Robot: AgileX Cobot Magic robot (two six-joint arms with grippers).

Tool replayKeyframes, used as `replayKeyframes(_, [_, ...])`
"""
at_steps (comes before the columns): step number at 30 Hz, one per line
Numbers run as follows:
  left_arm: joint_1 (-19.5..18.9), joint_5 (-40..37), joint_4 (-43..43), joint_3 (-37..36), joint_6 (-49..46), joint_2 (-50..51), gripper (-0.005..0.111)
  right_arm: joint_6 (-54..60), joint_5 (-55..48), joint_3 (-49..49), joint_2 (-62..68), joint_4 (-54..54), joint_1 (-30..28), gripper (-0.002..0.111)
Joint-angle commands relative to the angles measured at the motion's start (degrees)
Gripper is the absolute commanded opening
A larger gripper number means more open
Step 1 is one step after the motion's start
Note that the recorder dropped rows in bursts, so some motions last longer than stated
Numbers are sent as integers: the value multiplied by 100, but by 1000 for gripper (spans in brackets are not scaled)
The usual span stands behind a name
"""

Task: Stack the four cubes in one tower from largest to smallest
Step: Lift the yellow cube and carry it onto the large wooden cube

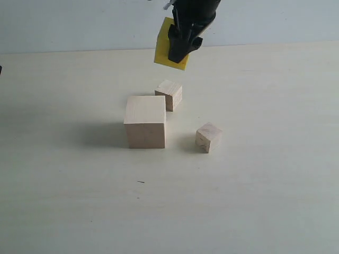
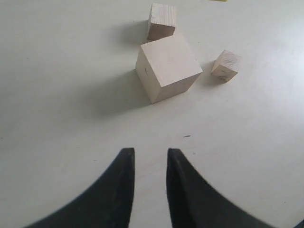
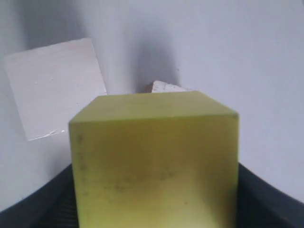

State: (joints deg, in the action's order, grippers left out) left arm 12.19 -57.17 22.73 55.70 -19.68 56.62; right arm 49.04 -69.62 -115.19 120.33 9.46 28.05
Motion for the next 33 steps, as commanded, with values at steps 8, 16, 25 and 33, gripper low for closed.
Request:
replayKeyframes(8, [-19,-2,53,-13,-6,-21,26,233,-34,-64,162,-66,759,0])
replayKeyframes(16, [-19,-58,53,-13,-6,-21,26,222,-34,-52,428,-97,863,0])
replayKeyframes(25, [-19,-70,53,-13,-6,-21,26,189,-34,-52,442,-205,863,0])
replayKeyframes(33, [-19,-59,53,-13,-6,-21,26,189,-34,-52,442,-168,863,0])
